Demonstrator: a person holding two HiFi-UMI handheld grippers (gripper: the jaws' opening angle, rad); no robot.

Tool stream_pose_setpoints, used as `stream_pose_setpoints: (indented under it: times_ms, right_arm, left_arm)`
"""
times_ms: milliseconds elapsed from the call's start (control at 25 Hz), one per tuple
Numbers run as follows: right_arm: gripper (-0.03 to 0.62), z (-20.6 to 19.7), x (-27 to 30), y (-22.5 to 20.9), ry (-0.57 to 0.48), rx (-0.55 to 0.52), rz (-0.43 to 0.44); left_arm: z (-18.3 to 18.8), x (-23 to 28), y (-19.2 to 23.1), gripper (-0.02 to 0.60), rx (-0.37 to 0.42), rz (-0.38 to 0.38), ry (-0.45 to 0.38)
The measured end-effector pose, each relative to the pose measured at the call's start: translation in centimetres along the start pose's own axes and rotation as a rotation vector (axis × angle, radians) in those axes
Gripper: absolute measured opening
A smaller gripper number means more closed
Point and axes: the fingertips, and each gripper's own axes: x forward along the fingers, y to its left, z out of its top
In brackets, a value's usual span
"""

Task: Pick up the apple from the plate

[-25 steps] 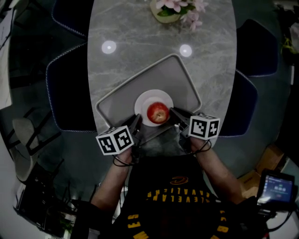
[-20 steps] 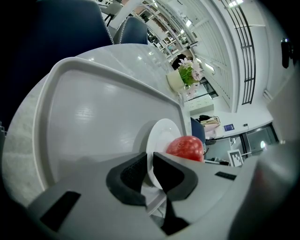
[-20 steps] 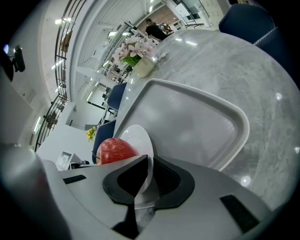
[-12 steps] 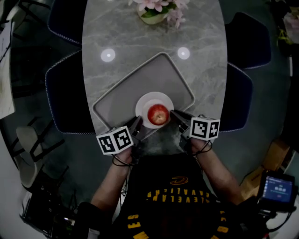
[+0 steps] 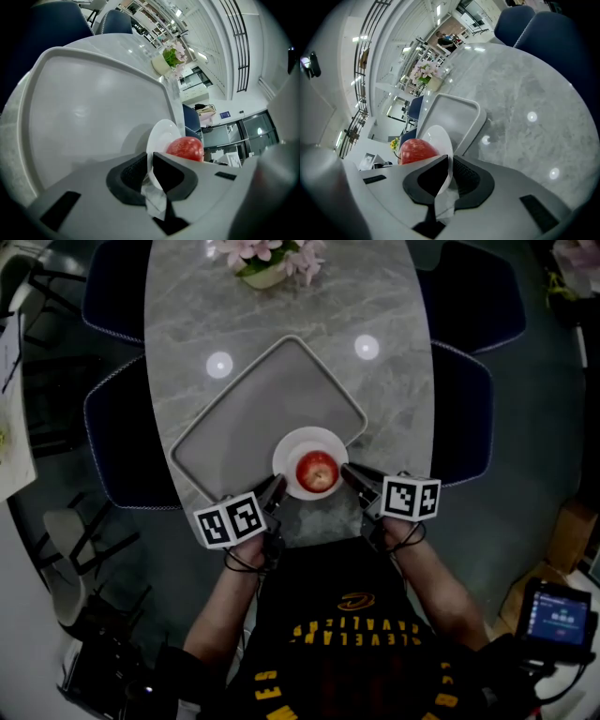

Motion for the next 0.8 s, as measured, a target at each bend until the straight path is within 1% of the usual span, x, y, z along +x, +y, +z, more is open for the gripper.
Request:
stream_pose_setpoints:
  times_ms: [280, 480, 800]
  right_arm:
    - [0.043, -1.9, -3.5, -1.9, -0.032, 0.028, 0.003]
    - [0.043, -3.1, -5.6, -3.3, -0.053, 0.045, 0.009]
    - [0.043, -4.3, -8.4, -6.7, -0.081, 0.077, 0.014]
  left_arm:
    - [-3.3, 0.6, -2.1, 0.040, 0.014, -0.012, 0.017]
    - [-5.5, 1.1, -3.4, 0.040, 0.043, -0.007, 0.035]
    - [-8.6, 3.5, -5.1, 0.040, 0.082, 0.001, 0.081]
